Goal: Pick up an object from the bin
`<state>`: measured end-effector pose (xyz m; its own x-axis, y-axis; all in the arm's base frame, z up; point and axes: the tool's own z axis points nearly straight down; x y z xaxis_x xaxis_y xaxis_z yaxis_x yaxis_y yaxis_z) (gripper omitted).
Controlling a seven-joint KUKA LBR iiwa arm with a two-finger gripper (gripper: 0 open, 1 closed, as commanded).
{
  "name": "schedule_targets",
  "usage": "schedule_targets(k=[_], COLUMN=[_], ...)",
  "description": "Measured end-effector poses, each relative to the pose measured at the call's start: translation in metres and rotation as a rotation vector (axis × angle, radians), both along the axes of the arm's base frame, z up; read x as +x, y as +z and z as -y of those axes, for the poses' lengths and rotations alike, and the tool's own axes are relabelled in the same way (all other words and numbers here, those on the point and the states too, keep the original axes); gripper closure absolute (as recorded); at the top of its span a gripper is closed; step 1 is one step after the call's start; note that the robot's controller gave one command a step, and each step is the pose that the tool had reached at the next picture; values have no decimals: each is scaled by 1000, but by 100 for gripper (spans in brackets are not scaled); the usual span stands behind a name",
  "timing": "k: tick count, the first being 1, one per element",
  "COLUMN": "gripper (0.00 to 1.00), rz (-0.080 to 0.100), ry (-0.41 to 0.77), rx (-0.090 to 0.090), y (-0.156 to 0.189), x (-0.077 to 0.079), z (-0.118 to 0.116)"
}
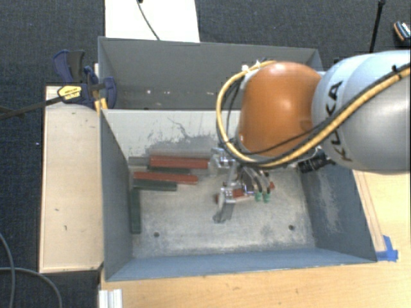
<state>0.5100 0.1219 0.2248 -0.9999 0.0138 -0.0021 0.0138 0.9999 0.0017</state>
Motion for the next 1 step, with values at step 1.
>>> schedule_targets(k=[1], gripper=[0], rz=[-4], ry=[289], rx=[-4], y=[-74], x=[24], z=[98])
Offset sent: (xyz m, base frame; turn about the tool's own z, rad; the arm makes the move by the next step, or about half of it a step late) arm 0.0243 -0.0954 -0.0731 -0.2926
